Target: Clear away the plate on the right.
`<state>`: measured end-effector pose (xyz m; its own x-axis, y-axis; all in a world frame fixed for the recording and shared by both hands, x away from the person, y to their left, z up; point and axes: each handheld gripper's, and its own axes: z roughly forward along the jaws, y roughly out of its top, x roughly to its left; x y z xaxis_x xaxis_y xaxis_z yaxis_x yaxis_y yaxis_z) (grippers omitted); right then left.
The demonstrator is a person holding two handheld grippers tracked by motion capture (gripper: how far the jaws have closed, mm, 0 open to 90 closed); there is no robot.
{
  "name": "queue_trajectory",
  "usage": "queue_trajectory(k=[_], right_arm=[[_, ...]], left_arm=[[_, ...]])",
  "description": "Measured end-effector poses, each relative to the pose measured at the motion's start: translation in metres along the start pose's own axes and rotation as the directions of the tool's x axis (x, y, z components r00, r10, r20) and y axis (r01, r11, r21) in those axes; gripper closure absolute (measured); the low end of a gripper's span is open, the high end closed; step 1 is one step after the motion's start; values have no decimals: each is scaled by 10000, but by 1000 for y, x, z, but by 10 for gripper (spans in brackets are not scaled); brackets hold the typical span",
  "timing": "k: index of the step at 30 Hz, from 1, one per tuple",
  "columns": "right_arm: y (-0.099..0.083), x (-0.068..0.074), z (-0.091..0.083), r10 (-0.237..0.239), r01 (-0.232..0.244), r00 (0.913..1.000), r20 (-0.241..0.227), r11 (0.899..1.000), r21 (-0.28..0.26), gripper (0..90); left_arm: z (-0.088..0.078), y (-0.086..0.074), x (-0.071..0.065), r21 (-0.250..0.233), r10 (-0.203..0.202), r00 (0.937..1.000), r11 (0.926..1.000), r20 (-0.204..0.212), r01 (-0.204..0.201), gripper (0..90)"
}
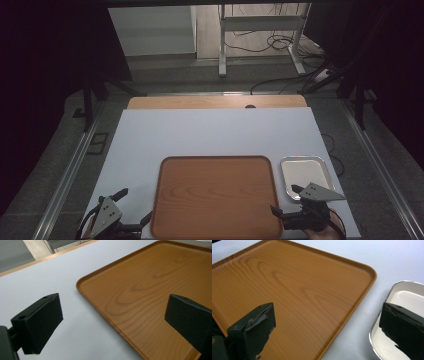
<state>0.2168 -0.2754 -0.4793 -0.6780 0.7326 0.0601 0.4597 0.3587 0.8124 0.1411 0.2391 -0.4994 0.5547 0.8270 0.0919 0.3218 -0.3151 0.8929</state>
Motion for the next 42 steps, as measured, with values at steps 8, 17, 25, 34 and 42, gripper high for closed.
queue_trajectory(k=[8,17,25,34,42], right_arm=[[0,3,5,-298,299,9995,-79,9993,217,0],[1,2,5,-323,325,9994,-116,9993,190,0],[1,1,5,-377,378,9993,-30,9992,128,5],[5,-1,3,-422,425,9989,195,9990,-113,20],[7,-6,2,-312,323,9989,346,9990,-315,27]], left_arm=[[0,0,0,28,39,10000,10000,27,-39,19],[0,0,0,51,45,10000,10000,40,-45,20],[0,0,0,50,18,10000,10000,52,-19,20],[0,0,0,45,42,10000,10000,28,-42,20],[0,0,0,42,24,10000,10000,32,-25,20]])
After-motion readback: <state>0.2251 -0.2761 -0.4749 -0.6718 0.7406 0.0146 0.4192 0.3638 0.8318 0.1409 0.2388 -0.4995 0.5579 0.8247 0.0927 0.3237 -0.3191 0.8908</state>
